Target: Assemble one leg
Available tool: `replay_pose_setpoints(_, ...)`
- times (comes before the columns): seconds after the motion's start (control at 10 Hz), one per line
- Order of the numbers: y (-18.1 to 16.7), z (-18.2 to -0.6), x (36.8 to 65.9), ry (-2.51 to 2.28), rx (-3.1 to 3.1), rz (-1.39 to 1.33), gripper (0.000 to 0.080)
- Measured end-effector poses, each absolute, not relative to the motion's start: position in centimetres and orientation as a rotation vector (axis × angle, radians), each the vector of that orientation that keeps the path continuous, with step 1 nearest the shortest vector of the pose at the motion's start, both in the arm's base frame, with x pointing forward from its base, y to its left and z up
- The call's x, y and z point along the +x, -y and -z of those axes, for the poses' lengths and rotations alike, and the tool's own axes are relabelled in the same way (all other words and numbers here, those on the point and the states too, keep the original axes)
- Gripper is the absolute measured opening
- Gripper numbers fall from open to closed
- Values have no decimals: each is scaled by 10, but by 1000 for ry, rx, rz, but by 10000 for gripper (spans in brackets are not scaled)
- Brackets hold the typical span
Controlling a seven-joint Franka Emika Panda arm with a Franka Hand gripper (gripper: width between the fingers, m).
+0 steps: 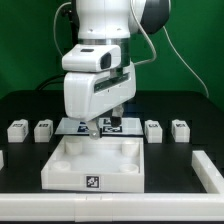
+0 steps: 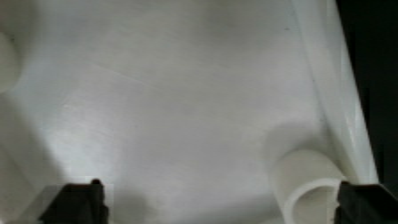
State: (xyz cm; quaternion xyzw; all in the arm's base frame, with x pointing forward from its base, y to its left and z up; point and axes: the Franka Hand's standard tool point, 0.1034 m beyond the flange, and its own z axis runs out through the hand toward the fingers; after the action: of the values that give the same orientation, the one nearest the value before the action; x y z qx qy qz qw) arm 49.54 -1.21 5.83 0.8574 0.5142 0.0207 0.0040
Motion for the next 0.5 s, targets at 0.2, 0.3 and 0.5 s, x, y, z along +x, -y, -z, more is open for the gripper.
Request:
replay_pose_setpoints(0.2, 1, -54, 488, -1686, 2594, -139, 650)
replay_pose_setpoints(0.3, 3, -47, 475, -1713, 2576, -144, 650)
replay_pose_setpoints(0.5, 11, -37, 463, -1832, 2472, -167, 650)
